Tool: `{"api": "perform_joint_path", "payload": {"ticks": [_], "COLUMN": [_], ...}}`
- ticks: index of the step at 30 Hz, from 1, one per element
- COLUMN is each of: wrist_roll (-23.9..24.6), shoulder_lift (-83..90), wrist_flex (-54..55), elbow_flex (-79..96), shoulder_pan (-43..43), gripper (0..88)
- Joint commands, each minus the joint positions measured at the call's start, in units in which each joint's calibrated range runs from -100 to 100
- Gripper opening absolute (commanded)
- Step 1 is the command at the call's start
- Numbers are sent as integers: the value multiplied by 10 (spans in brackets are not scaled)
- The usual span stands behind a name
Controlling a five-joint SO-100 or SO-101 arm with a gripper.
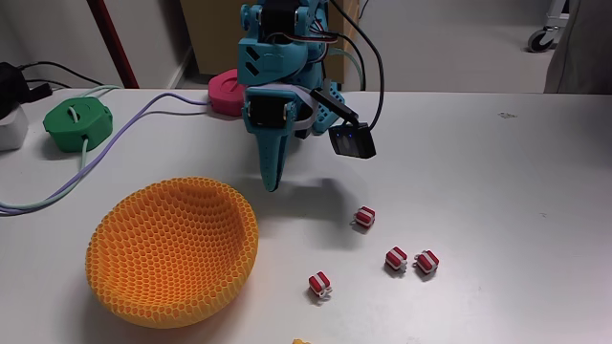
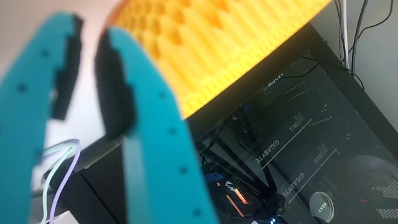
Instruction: Place cube pieces into the yellow basket
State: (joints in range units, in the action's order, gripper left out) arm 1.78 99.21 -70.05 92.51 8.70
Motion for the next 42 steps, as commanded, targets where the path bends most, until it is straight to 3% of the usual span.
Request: {"api": "perform_joint_path", "payload": {"ticks": [1, 13, 17, 27, 36, 42], "wrist_roll": [-75, -84, -71, -22, -19, -24], "shoulder_lift": [-31, -200, -339, -737, -998, -1073], "wrist_flex": [18, 35, 10, 1, 5, 12], "elbow_flex": [-17, -160, -271, -532, -748, -798], "shoulder_pan": [-53, -71, -93, -254, -228, -185], "gripper": [0, 8, 127, 218, 282, 279]}}
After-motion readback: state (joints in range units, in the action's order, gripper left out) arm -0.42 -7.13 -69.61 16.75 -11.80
